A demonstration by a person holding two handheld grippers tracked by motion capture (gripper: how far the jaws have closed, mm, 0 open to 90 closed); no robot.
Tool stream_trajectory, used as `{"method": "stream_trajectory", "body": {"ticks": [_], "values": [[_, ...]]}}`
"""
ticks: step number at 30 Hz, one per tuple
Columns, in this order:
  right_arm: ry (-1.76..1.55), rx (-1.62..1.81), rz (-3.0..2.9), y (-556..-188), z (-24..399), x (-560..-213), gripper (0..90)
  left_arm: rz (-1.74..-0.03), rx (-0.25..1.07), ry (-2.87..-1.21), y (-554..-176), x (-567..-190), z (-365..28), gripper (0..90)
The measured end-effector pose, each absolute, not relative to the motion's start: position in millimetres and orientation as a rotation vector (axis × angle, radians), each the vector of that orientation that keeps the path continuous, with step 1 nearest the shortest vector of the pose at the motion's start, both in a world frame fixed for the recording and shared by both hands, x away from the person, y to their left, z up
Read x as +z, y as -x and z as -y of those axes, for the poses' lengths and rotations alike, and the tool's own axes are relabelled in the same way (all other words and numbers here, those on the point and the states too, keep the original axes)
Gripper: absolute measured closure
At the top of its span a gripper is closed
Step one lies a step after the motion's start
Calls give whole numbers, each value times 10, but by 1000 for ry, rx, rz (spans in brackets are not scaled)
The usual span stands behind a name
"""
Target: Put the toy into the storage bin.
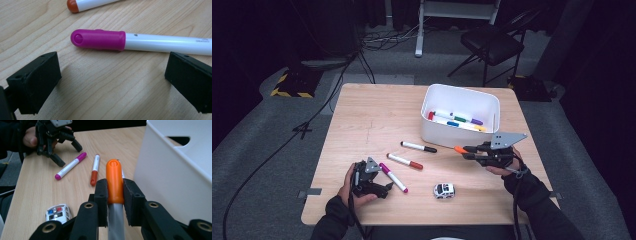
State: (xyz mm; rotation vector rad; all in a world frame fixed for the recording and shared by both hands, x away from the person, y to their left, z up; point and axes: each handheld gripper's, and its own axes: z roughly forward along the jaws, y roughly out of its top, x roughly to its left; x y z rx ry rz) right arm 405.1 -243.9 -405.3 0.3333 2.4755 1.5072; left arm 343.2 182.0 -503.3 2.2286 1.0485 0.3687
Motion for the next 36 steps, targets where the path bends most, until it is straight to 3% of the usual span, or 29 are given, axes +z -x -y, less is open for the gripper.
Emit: {"method": "stream_trajectory", "body": {"ticks": [21,36], "values": [[-367,1480,-2344,-4244,2664,-3207,745,-1047,371,-2229,-3433,-5033,-1821,5],[-460,1337,-2376,-4804,2460,-3178,745,-1049,368,-2228,-3431,-5033,-1820,5]]}}
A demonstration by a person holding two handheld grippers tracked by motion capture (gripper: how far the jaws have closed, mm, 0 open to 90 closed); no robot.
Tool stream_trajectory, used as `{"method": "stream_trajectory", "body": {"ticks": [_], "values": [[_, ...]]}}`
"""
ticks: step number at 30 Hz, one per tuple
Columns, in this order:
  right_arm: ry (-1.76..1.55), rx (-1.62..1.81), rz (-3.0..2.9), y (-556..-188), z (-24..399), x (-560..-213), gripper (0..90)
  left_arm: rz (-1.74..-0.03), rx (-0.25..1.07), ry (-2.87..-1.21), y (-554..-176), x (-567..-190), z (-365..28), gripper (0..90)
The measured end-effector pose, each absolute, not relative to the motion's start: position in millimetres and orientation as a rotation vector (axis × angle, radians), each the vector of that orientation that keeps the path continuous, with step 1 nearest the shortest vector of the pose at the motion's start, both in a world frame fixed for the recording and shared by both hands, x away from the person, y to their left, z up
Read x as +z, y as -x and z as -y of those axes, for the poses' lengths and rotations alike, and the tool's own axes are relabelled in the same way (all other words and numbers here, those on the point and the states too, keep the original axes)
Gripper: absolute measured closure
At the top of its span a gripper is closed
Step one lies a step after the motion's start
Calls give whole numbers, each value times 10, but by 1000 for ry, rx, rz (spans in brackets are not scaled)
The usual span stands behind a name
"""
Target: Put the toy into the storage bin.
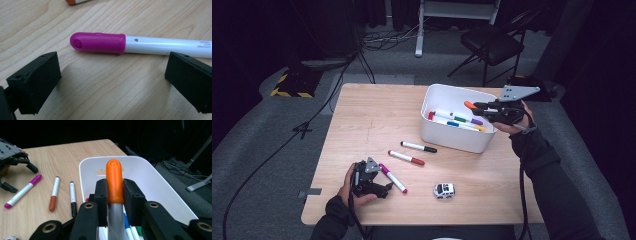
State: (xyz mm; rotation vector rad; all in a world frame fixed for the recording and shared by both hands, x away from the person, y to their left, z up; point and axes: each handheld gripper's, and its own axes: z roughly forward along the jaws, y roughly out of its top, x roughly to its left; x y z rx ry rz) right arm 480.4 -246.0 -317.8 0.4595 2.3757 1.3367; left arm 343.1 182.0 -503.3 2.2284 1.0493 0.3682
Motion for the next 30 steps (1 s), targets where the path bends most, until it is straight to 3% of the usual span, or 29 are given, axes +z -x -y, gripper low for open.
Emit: {"method": "stream_trajectory", "body": {"ticks": [14,30], "values": [[-508,1178,-2465,-5125,2217,-3377,745,-1049,368,-2228,-3431,-5033,-1820,5],[-506,924,-2639,-5222,2286,-3613,743,-1048,368,-2231,-3432,-5032,-1821,5]]}}
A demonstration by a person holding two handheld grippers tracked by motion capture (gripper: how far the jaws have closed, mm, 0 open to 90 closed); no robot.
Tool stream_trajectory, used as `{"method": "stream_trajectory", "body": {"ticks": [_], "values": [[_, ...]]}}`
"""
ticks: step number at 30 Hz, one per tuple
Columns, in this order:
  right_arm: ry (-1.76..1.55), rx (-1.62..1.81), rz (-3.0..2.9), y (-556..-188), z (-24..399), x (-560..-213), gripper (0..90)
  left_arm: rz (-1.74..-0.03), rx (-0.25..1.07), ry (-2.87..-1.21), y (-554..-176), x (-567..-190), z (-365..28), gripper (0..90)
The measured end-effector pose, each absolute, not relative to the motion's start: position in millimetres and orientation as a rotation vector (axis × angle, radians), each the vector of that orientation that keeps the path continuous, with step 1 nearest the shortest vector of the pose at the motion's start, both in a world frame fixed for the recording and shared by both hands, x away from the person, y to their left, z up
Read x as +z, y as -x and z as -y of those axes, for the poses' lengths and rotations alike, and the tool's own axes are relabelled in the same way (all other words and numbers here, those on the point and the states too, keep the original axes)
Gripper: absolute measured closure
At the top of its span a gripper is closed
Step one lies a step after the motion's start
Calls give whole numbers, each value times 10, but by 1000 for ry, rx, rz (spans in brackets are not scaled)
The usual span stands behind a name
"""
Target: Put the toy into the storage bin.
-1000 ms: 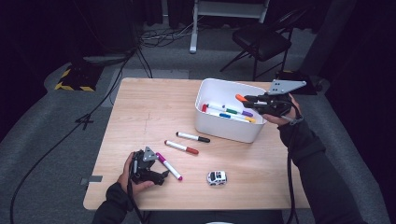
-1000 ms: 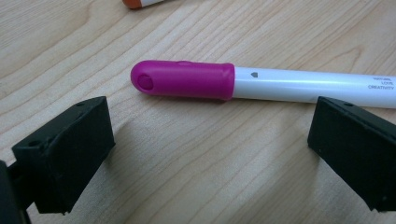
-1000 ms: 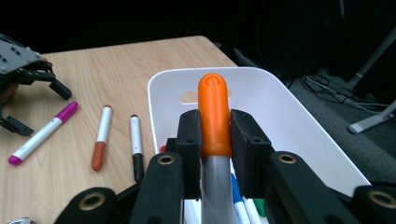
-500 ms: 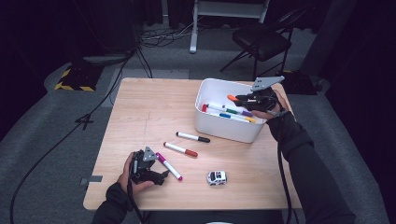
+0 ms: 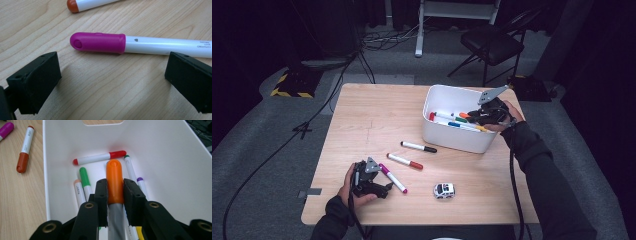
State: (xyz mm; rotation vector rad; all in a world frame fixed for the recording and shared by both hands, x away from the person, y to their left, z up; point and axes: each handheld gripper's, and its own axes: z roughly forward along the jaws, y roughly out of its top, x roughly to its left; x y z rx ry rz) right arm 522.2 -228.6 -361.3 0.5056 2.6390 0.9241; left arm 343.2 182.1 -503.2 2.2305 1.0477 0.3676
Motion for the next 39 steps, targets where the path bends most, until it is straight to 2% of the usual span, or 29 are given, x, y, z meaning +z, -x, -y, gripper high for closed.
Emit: {"method": "stream_trajectory", "body": {"ticks": [9,15,20,26,33,39], "values": [[-500,898,-2675,-5229,2245,-3642,723,-1048,369,-2228,-3432,-5034,-1820,6],[-531,972,-2628,-5177,2281,-3587,668,-1049,368,-2229,-3431,-5033,-1820,5],[-539,1164,-2546,-5016,2371,-3473,601,-1049,369,-2229,-3431,-5033,-1820,5],[-445,1306,-2481,-4656,2403,-3379,603,-1054,363,-2225,-3434,-5037,-1805,5],[-254,1357,-2487,-4307,2156,-3498,598,-1058,369,-2223,-3437,-5035,-1791,6],[-125,1374,-2579,-4177,1853,-3771,596,-1058,378,-2225,-3438,-5033,-1792,6]]}}
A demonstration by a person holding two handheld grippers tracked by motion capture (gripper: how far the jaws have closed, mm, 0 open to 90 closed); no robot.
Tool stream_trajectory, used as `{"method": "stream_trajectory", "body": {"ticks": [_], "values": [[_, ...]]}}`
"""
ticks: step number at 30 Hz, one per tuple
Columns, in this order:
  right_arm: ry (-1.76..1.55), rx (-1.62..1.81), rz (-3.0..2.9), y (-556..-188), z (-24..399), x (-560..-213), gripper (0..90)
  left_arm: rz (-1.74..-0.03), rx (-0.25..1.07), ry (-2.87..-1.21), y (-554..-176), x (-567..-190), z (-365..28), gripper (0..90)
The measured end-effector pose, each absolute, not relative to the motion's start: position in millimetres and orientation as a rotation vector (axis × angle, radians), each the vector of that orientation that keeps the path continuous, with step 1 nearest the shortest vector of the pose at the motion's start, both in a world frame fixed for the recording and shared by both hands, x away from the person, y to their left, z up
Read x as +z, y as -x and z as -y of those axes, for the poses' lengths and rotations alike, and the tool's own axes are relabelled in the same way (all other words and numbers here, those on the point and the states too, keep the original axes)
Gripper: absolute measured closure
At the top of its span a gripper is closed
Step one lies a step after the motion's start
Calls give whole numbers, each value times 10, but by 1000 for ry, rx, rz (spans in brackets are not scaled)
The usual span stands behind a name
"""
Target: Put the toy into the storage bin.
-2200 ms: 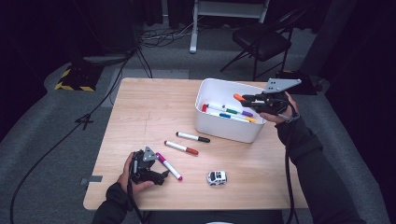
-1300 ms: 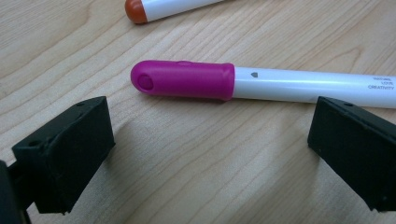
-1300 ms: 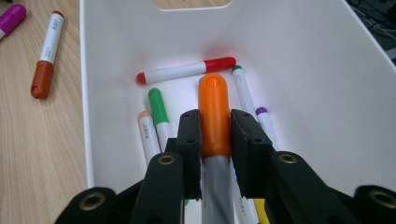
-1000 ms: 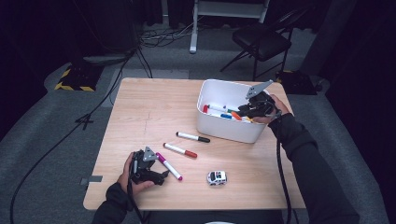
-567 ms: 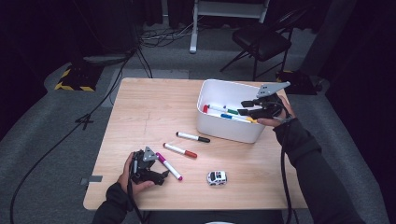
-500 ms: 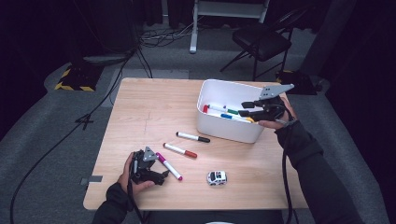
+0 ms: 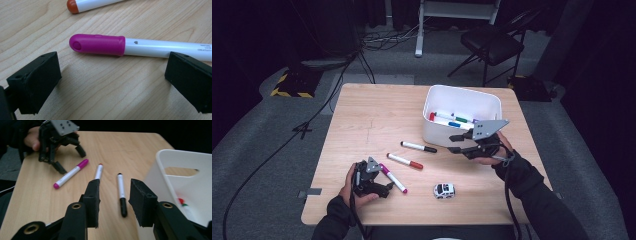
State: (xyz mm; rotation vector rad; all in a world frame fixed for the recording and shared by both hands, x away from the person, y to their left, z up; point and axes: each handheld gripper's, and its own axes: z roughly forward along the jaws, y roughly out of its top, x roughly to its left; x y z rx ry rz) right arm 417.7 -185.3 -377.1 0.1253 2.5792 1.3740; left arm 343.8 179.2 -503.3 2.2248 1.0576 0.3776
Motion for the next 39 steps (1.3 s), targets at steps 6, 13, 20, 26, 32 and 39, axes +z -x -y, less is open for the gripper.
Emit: {"method": "stream_trajectory", "body": {"ticks": [6,13,20,26,32,39], "values": [[-114,1381,-2653,-4264,1610,-4090,575,-1057,385,-2225,-3442,-5032,-1790,5],[-74,1255,-2745,-4385,1270,-4432,568,-1059,382,-2225,-3442,-5032,-1789,5],[-98,1203,-2794,-4514,1105,-4648,557,-1058,383,-2225,-3442,-5032,-1789,5],[-94,1229,-2835,-4533,1007,-4756,536,-1058,383,-2225,-3441,-5032,-1789,6],[-88,1201,-2875,-4484,862,-4843,482,-1053,387,-2226,-3444,-5032,-1791,6],[-134,1140,-2881,-4523,773,-4930,494,-1053,388,-2227,-3445,-5032,-1791,6]]}}
